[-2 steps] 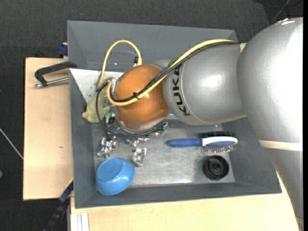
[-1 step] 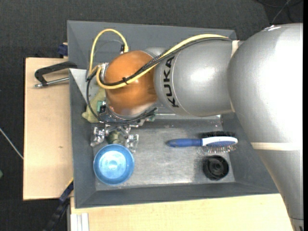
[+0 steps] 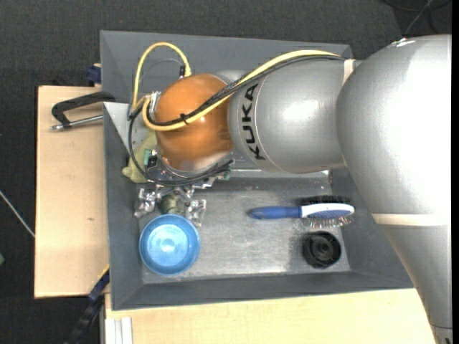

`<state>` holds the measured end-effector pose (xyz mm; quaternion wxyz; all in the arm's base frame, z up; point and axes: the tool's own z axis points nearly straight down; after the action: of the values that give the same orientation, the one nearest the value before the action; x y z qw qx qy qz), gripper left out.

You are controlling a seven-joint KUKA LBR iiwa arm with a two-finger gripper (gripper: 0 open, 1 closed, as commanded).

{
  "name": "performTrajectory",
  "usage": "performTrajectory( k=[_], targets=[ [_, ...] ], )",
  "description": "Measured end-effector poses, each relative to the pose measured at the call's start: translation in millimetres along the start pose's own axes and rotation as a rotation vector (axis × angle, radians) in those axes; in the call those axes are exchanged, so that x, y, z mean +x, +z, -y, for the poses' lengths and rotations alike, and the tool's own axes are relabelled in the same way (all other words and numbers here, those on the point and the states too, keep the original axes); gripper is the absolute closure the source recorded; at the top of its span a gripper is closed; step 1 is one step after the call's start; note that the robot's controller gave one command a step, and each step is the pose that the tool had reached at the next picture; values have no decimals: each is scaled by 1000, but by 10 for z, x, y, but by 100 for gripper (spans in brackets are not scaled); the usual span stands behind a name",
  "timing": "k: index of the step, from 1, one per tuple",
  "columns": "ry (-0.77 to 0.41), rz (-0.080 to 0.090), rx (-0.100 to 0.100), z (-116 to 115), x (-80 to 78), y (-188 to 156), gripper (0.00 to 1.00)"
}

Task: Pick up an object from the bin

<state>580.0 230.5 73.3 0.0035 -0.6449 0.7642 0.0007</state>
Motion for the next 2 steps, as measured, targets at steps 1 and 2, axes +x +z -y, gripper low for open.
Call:
performTrajectory(
  k=[1,2],
  targets=[
    [1,2,0,2,-11,-11,100],
    [4,1,2,12,-33,-280,100]
  ],
)
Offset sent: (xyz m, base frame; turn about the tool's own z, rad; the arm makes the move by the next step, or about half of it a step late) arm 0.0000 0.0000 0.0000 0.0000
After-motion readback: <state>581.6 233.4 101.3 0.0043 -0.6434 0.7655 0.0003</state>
